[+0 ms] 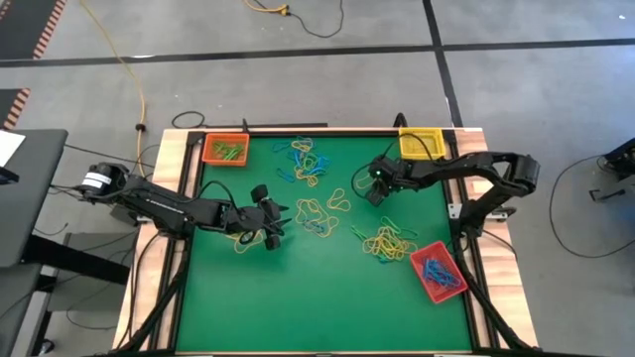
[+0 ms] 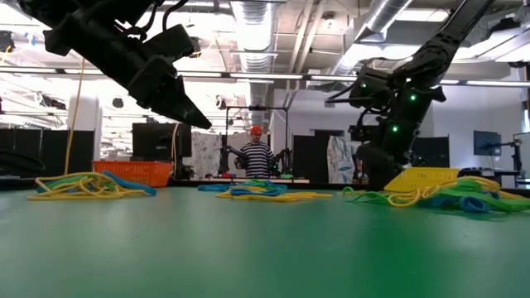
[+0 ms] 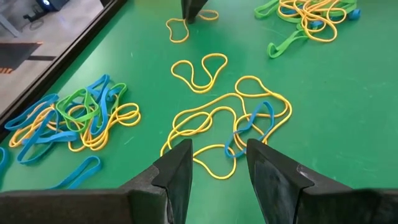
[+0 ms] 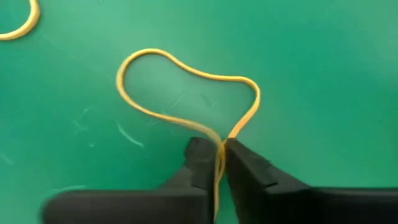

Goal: Sort rubber bands into baskets
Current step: Put the yellow rubber band into the yellow bin

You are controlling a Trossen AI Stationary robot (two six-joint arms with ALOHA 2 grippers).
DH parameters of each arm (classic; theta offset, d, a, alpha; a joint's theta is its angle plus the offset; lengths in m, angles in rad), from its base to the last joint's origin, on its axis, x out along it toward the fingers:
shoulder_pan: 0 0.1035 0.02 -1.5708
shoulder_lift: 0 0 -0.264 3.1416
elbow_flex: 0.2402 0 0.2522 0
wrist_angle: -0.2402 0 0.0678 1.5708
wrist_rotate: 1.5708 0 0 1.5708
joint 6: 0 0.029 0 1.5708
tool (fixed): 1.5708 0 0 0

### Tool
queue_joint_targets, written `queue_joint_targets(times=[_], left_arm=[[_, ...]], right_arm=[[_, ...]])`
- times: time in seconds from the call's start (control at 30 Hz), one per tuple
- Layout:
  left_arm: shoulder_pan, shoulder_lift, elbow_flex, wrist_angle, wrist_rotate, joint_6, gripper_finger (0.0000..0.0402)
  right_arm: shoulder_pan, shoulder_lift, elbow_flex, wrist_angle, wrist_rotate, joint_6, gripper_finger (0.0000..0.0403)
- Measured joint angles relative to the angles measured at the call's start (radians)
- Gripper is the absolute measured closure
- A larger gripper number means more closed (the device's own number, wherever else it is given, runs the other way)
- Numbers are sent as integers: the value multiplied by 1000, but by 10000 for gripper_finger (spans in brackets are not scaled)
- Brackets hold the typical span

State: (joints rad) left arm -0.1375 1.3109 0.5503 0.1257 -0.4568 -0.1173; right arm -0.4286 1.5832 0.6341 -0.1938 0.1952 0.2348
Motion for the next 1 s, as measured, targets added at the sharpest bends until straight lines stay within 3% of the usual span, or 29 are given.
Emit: queue_joint_targets(times=[0.1,0.37,0.53,1.0], left_arm=[[0,0,0,0,0,0,260],[0,0,0,0,0,-2,260],[0,0,0,0,-1,-1,260],[0,0,0,-1,-2,0,260]], right_arm=[[3,-10,-2,0,3,-8,390],[12,-135,-11,-31,-1,-23,390],[-1,-242,-8,-47,72,-41,392],[-201,-498,-7,-38,200,-87,392]])
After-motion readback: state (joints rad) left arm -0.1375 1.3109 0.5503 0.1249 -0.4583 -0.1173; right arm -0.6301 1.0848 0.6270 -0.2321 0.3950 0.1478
